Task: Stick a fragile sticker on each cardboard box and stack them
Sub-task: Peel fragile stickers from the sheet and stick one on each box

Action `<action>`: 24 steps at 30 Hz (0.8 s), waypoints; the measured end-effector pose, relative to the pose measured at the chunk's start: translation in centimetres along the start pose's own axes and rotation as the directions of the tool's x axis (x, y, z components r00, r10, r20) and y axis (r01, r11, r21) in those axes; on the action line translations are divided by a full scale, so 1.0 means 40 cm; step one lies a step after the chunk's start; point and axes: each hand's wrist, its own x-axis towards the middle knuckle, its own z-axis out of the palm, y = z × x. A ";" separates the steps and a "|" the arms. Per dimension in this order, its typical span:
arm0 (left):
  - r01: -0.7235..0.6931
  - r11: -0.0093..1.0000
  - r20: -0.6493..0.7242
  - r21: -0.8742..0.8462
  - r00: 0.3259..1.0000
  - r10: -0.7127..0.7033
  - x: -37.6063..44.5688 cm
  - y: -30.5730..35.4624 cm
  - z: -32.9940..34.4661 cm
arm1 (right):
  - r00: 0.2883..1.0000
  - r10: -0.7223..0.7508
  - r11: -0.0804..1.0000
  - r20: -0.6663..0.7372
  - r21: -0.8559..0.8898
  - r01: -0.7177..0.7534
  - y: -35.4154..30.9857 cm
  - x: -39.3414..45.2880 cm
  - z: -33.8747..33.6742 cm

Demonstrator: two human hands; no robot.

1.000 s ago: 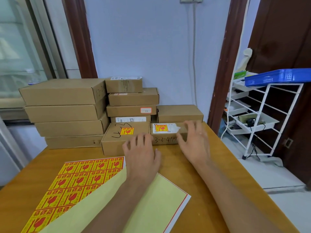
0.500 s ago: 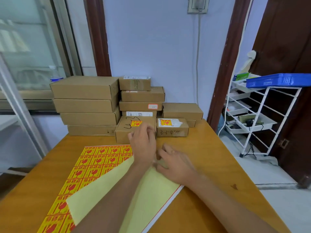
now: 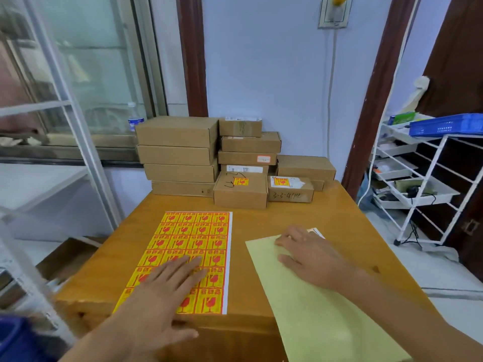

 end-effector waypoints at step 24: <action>0.118 0.976 -0.206 -0.182 0.966 -0.155 0.036 0.048 0.000 | 0.989 0.045 0.938 -0.144 0.346 0.008 -0.160 0.087 0.032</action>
